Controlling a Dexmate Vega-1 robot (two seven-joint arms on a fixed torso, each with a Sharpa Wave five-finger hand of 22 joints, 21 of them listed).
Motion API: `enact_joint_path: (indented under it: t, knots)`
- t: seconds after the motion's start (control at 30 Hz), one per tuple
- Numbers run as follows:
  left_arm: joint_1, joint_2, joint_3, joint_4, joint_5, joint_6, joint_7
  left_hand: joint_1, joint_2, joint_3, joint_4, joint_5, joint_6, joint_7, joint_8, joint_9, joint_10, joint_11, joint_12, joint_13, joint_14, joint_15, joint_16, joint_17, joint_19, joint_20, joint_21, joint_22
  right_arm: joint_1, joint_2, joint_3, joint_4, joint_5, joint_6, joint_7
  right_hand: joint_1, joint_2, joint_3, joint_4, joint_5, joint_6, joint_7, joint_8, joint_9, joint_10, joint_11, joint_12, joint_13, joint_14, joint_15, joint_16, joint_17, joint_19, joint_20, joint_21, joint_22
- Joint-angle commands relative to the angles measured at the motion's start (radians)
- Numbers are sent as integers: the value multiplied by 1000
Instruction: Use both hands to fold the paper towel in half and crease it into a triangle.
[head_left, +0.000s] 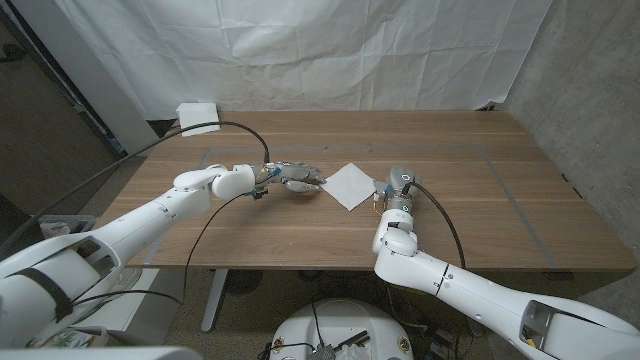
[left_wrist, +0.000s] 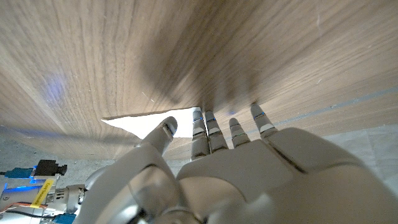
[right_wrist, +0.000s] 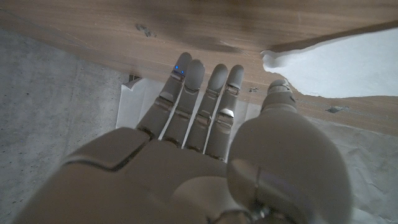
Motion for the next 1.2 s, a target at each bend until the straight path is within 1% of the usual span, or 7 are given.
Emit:
enact_joint_path:
  t: [0.03, 0.2, 0.4, 0.57, 0.6, 0.73, 1.2]
  knots:
    - [-18, -16, 12, 33, -4, -15, 5, -5, 12, 0, 8, -1, 5, 12, -1, 3, -6, -3, -2, 0, -4, -1, 1, 3, -71, 6, 0, 3, 30, 3, -52, 22, -5, 4, 31, -9, 1, -11, -1, 2, -2, -9, 1, 8, -11, -5, 11, 9, -8, -133, 8, 5, -18, 2, 2, 6]
    - [-21, -16, 16, 43, -4, -23, 7, -9, 12, 1, 13, -1, 15, 11, 4, 3, 3, -5, 2, 0, -1, -2, 3, 4, -71, 7, 0, 3, 50, 26, -60, 64, -3, -8, 42, -6, -2, -14, -5, 4, -35, -15, -14, 8, -43, -5, 7, 11, -24, -135, 12, 8, -33, 4, 5, 10]
    - [-22, -14, 17, 51, -5, -29, 11, -15, 9, 3, 19, -2, 23, 13, 7, 3, 11, -3, 5, 0, 1, -4, 4, 4, -70, 6, 0, 3, 55, 28, -63, 73, 0, -17, 48, 11, 0, -11, -14, 8, -37, -17, -18, 7, -39, -13, 13, 7, -28, -141, 16, 7, -40, 5, 9, 13]
    - [-25, -14, 17, 58, -4, -35, 17, -19, 7, 3, 23, -2, 24, 13, 7, 3, 13, -2, 6, 0, 1, -5, 4, 4, -70, 5, 1, 3, 51, 22, -66, 65, -1, -14, 46, 85, 21, 14, -45, 24, 7, -26, -6, 4, -4, -27, 53, 24, -24, -145, 32, 11, -45, 1, 23, 20]
    - [-25, -14, 18, 59, -3, -36, 19, -19, 7, 3, 23, -2, 24, 13, 7, 3, 13, -2, 5, 0, 1, -5, 4, 4, -70, 5, 1, 3, 49, 23, -64, 65, -2, -13, 42, 128, 38, 31, -59, 29, 34, -33, 2, 2, 14, -32, 71, 29, -17, -146, 43, 16, -42, -4, 34, 23]
    - [-29, -16, 19, 67, -3, -41, 24, -22, 5, 4, 25, -3, 22, 12, 6, 3, 10, -4, 4, 0, 1, -6, 3, 4, -72, 4, 0, 3, 43, 15, -59, 52, 0, 3, 39, 161, 49, 41, -63, 30, 67, -33, 11, 0, 50, -42, 98, 34, -7, -146, 57, 16, -42, -8, 46, 27]
    - [-36, -21, 25, 86, 1, -43, 29, -24, 5, 6, 25, -4, 12, 8, 3, 3, 1, -5, 1, 1, -1, -8, 1, 1, -73, 4, 0, 3, -49, -18, 58, -11, 74, 205, 0, 255, 79, 71, -70, 25, 151, -24, 31, -10, 122, -50, 151, 30, 33, -149, 92, 14, -30, -24, 77, 18]
